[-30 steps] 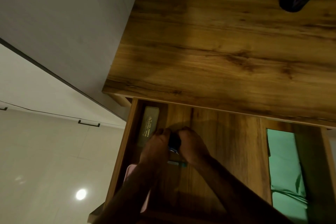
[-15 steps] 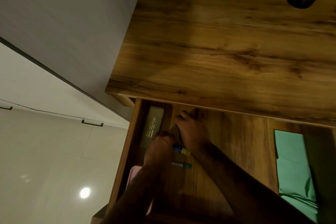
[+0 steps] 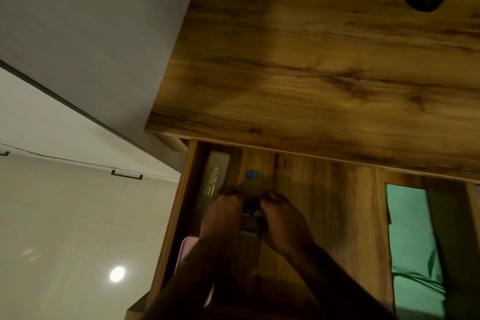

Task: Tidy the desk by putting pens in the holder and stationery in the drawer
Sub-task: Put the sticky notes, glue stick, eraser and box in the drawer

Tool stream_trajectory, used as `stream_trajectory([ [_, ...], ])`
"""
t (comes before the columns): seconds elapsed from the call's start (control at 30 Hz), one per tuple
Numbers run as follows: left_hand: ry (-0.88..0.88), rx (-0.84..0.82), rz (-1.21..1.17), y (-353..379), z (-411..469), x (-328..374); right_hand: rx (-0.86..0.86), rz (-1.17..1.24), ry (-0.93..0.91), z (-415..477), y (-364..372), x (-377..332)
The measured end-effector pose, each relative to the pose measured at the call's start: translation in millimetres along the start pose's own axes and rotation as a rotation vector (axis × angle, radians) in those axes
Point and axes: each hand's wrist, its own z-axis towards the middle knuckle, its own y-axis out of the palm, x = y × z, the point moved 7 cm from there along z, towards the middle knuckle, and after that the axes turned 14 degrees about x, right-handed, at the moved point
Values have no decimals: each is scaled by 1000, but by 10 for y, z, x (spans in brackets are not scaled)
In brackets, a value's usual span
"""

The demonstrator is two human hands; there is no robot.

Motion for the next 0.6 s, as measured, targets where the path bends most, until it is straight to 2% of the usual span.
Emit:
stream_trajectory([
  [0.07,-2,17,-14,-26,-17,-10,52,13,-7,48,-25,-1],
  [0.17,15,130,-46,-170,-5,0,159,24,-11,188,-132,-45],
  [0.27,53,190,-33,-291,11,39,178,3,-16,318,-182,-90],
  [0.47,60,112,-5,-247,15,51,188,49,-20,390,-139,-86],
  [0.6,65,89,-6,-200,-6,20,264,25,-44,276,-221,-31],
])
